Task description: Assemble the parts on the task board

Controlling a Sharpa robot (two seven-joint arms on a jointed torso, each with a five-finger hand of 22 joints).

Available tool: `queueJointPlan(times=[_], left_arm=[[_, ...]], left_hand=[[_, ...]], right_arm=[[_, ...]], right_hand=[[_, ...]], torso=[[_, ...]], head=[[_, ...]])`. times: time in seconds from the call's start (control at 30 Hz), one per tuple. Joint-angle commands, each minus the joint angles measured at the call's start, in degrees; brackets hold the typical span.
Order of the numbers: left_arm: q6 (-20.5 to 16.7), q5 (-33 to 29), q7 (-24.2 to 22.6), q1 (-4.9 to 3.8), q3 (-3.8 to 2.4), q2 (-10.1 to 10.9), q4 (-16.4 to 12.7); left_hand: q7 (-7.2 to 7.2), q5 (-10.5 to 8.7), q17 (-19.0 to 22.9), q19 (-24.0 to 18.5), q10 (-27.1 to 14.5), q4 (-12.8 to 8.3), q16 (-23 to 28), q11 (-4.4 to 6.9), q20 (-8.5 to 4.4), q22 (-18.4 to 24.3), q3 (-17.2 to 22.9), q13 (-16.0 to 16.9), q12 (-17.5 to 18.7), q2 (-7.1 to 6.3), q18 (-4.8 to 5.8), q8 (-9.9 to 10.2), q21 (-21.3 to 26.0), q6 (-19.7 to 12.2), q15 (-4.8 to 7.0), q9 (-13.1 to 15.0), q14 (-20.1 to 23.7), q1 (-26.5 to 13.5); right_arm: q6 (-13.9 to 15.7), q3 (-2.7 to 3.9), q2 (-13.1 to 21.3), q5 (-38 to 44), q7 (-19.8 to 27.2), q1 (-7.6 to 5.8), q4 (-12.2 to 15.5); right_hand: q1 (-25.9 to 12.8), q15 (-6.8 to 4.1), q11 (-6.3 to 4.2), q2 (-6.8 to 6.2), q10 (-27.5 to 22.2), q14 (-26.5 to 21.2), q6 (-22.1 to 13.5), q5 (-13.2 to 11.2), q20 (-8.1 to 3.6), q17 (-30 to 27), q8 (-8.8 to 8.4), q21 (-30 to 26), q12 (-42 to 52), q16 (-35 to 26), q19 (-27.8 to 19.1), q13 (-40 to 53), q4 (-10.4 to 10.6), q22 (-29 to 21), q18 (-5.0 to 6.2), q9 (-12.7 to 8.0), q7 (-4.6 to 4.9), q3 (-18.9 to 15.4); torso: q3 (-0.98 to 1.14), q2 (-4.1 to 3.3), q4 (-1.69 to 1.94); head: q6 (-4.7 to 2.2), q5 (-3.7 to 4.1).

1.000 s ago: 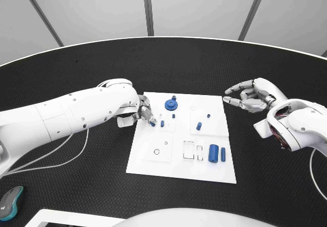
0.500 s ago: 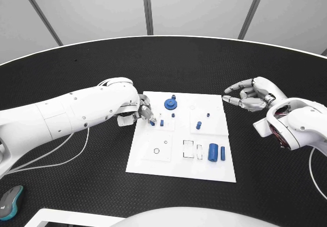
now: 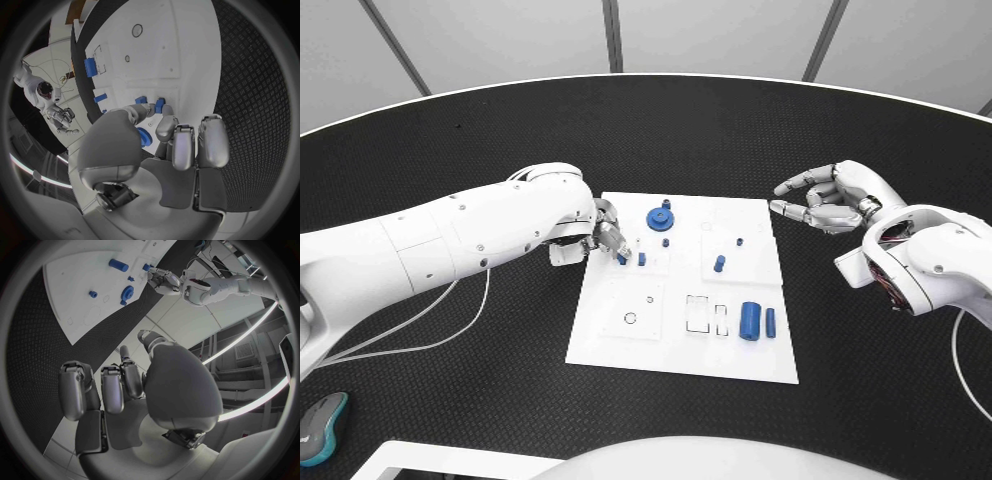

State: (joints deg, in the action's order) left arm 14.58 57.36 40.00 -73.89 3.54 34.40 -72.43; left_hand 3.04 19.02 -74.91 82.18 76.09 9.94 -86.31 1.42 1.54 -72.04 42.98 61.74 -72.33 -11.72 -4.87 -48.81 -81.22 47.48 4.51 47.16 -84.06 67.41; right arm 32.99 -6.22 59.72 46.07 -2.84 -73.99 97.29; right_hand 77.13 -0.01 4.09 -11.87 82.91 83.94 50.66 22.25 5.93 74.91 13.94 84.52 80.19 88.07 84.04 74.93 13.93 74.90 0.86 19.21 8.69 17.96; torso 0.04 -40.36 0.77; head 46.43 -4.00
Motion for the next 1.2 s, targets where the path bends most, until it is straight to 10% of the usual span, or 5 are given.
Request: queueJointPlan(times=[0.03, 1.2], left_arm=[[0.1, 0.0, 0.59, 0.02, 0.01, -0.02, 0.16], [1.16, 0.02, 1.42, 0.12, 0.12, -0.37, 1.74]], left_hand=[[-0.9, -0.39, -8.96, 0.22, 0.01, -2.7, 0.08, 0.43, -0.21, 0.13, 2.4, -0.17, 0.22, -0.44, 1.13, 0.22, -0.18, -0.3, 0.55, 0.17, -4.26, -1.02], [-1.84, -0.82, -9.03, 0.55, -0.1, 1.91, 0.07, 1.23, -0.97, -0.48, -9.25, -0.44, -0.04, -2.01, 1.26, -0.69, -0.3, 1.67, 1.31, -0.22, -4.27, -3.57]], right_arm=[[0.02, 0.0, 0.01, 0.0, 0.0, 0.0, -0.01], [0.17, 0.0, 0.17, 0.0, -0.03, 0.0, 0.2]], right_hand=[[0.25, -0.48, -0.24, -0.24, -0.11, 4.87, 0.37, 0.22, -0.55, 10.06, 0.36, -0.27, 0.21, -0.4, 3.11, 5.98, 0.28, 10.31, 0.75, -0.06, 0.17, 0.02], [0.09, -0.47, -0.22, -0.35, -0.21, 4.84, 0.27, 0.21, -0.55, 9.94, 0.32, -0.36, 0.09, -0.46, 3.08, 5.88, 0.43, 10.25, 0.77, -0.11, 0.18, -0.09]], torso=[[-0.01, 0.05, 0.01], [-0.03, -0.04, 0.06]], head=[[0.04, 0.04], [0.16, 0.27]])
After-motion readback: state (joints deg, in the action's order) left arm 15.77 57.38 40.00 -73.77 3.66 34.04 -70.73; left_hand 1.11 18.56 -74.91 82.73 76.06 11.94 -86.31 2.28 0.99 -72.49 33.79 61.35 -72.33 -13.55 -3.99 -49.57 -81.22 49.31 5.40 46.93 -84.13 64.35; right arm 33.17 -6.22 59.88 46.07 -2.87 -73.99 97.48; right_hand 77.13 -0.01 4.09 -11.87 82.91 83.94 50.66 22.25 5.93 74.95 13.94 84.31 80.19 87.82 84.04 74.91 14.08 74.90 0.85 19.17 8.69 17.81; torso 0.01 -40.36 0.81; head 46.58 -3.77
